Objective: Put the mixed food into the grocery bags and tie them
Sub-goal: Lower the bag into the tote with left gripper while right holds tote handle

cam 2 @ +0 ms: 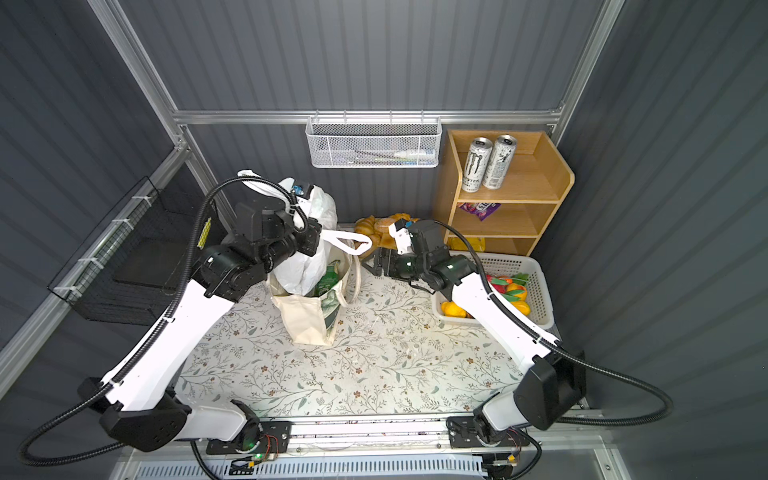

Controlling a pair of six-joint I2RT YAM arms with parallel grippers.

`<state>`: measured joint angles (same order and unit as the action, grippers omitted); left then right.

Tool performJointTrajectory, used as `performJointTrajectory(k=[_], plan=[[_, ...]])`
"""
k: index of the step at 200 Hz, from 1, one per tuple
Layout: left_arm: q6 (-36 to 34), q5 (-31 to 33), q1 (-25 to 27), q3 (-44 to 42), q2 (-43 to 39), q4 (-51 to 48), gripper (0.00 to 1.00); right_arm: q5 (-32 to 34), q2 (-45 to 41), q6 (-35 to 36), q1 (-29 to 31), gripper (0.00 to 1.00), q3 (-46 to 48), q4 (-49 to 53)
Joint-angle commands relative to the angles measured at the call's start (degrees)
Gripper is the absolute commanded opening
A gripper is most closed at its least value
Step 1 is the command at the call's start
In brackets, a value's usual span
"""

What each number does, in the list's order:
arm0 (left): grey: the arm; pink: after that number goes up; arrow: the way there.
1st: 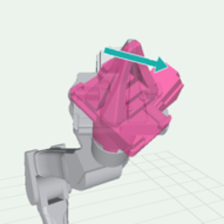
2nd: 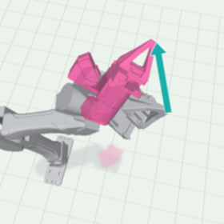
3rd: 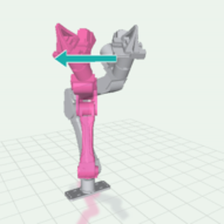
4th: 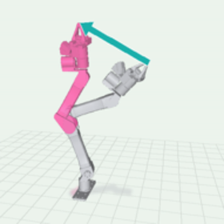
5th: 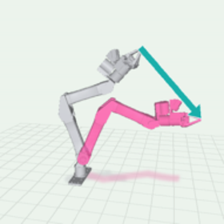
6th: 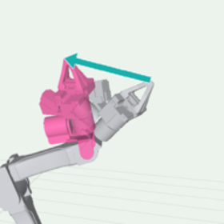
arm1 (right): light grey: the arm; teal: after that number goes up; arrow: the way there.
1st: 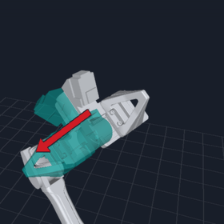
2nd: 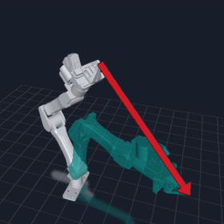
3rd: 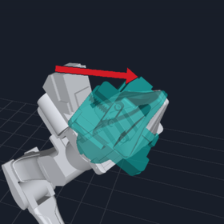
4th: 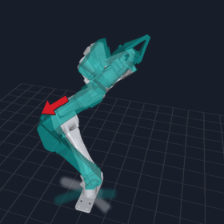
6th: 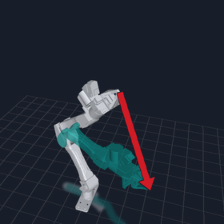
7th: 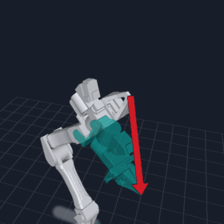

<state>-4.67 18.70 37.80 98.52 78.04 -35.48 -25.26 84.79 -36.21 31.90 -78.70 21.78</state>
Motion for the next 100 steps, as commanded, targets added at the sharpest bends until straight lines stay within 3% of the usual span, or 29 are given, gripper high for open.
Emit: performJointTrajectory(k=[1,59,100], plan=[[3.03,0.47,-0.14,-3.29,-1.72,1.25,0.0,1.15,2.71,0.07,1.59,0.84,-3.22,-1.3],[6.08,0.4,-1.39,-11.03,-1.66,1.59,0.0,1.82,11.35,0.13,4.3,0.83,-9.05,-0.96],[8.98,-3.88,-5.69,-13.04,-0.83,1.24,0.0,1.62,16.65,0.23,4.4,0.73,-12.54,-0.39]])
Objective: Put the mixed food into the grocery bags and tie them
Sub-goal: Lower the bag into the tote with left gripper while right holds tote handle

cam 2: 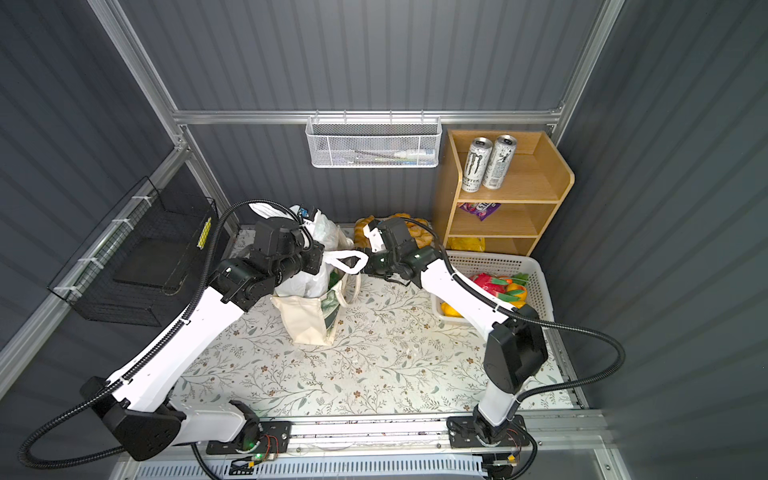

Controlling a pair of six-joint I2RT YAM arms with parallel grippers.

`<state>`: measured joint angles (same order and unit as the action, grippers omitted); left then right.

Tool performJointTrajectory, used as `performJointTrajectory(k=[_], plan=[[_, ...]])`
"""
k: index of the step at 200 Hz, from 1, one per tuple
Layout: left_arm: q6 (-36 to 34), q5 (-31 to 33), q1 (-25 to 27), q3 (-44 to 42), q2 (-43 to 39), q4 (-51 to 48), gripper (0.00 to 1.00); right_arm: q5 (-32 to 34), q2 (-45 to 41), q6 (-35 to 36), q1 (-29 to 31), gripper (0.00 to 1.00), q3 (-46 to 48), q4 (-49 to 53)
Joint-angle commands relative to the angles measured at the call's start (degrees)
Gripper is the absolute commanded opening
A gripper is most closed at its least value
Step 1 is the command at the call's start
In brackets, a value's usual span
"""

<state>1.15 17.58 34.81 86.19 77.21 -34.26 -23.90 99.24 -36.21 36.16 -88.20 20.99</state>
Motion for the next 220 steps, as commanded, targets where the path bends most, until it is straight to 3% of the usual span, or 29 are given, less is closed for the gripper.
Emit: performJointTrajectory(k=[1,20,37,51,133,165,220], plan=[[3.34,-2.97,-2.88,-0.74,0.02,0.0,0.0,0.22,2.32,0.29,0.14,0.72,-3.12,0.43],[4.99,-5.92,-5.96,-1.07,1.28,-1.37,0.0,-0.56,3.82,0.42,0.19,0.55,-4.4,0.67],[5.58,-7.66,-7.47,-1.55,2.72,-1.88,0.0,-1.12,4.11,0.69,0.21,0.2,-4.48,0.39],[5.62,-8.78,-7.99,-1.53,4.37,-2.43,0.0,-1.41,3.93,0.78,0.15,0.0,-4.11,-0.17],[6.18,-18.26,-8.08,-2.68,16.81,-9.16,0.0,-2.37,3.37,1.05,0.17,0.0,-4.05,-1.04],[7.87,-18.72,-8.2,-6.79,19.23,-7.66,0.0,-2.47,3.41,1.05,0.18,0.0,-4.25,-1.13],[8.78,-20.79,-10.14,-5.69,23.91,-11.85,0.0,-2.52,3.24,0.78,0.23,0.0,-4.51,-1.13]])
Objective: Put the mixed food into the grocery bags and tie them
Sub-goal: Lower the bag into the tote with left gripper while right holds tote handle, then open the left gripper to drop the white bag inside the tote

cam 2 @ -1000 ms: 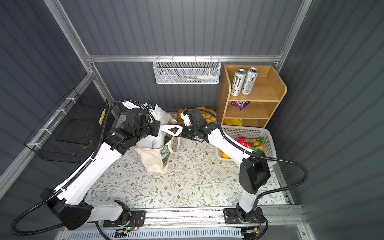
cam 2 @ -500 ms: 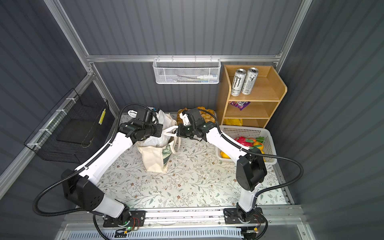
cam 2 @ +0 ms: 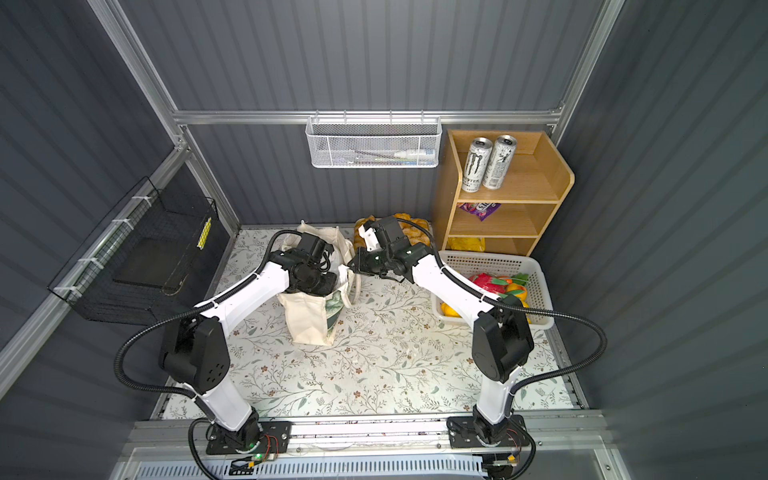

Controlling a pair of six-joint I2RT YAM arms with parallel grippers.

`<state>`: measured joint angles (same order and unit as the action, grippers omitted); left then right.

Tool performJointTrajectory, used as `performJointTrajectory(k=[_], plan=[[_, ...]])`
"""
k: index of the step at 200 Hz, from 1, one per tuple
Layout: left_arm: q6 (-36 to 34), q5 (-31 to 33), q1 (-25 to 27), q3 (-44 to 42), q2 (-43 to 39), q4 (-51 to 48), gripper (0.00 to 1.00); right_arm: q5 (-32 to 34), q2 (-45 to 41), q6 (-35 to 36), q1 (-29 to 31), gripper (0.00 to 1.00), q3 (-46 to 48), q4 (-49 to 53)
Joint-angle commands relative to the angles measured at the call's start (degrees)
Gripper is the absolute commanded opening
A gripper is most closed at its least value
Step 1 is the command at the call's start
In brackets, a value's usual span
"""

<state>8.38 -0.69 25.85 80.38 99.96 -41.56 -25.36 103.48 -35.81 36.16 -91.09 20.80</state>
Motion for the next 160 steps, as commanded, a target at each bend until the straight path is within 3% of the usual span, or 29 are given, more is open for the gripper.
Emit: performJointTrajectory(k=[1,27,46,79,94,124,136,160], plan=[[1.59,-2.58,-1.21,0.13,1.22,-4.61,0.0,-1.01,-1.0,0.39,0.23,0.0,-1.54,-0.93],[1.21,-3.94,-1.85,0.13,0.66,-3.76,0.0,-0.93,-1.1,0.39,0.23,0.0,-1.54,-0.8],[0.85,-4.3,-1.85,2.7,-1.92,-2.75,0.23,-0.83,-1.14,0.35,0.23,0.0,-1.54,-0.6],[0.19,-6.33,-1.85,9.46,-7.08,-2.49,0.82,-0.74,-1.01,0.48,0.3,0.0,-1.89,-0.23],[0.23,-7.18,-1.85,13.41,-9.27,-2.64,0.99,-0.65,-1.02,0.37,0.23,0.0,-1.81,-0.18],[0.9,-6.42,-1.85,18.17,-13.84,-0.63,1.0,-0.26,-1.26,0.6,0.28,0.04,-1.98,0.49],[2.24,-1.5,-1.85,17.52,-16.45,2.11,1.0,-0.07,-1.62,0.97,0.23,0.14,-2.46,1.1],[4.31,12.83,-1.85,11.35,-23.3,10.56,1.0,0.96,-2.44,2.34,0.15,0.46,-4.62,4.2]])
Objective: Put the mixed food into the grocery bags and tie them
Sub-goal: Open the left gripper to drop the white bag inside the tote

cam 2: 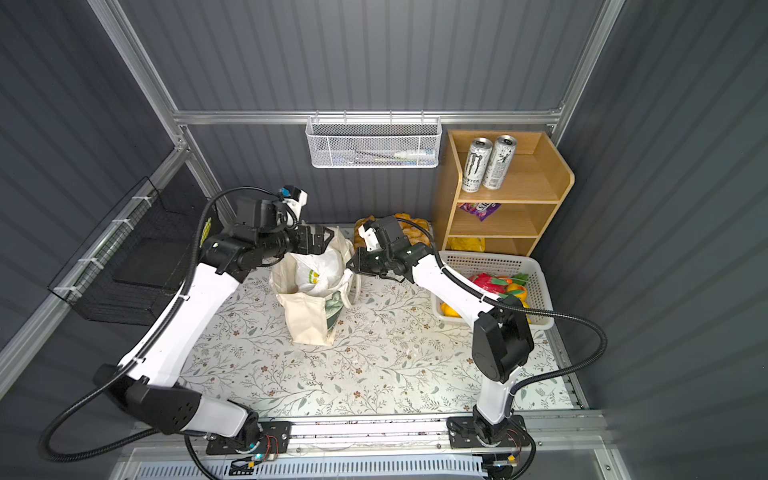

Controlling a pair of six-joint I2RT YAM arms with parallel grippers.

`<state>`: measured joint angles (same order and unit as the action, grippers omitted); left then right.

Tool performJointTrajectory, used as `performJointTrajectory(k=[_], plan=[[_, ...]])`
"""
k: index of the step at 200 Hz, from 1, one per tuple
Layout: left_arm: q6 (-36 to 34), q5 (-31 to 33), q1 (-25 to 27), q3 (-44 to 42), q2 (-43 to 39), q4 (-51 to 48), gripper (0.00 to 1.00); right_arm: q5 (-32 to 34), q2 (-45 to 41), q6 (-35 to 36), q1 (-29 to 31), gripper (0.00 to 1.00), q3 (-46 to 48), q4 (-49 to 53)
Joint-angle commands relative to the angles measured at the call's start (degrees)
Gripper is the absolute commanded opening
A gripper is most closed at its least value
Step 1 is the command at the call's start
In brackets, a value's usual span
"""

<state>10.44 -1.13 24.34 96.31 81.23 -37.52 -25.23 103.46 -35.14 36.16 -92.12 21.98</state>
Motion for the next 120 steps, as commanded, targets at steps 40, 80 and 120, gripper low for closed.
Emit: performJointTrajectory(k=[40,80,120], plan=[[0.63,31.82,-0.77,-10.81,-9.01,12.41,1.0,3.73,-6.25,4.57,-0.33,0.75,-8.33,8.55],[-1.13,34.05,-6.2,-18.86,-11.18,17.27,1.0,12.47,-18.3,7.72,-5.05,0.85,-2.95,9.98],[1.4,30.41,-14.18,-25.2,-10.21,18.77,1.0,20.15,-34.49,10.1,-20.14,0.92,13.03,9.96]])
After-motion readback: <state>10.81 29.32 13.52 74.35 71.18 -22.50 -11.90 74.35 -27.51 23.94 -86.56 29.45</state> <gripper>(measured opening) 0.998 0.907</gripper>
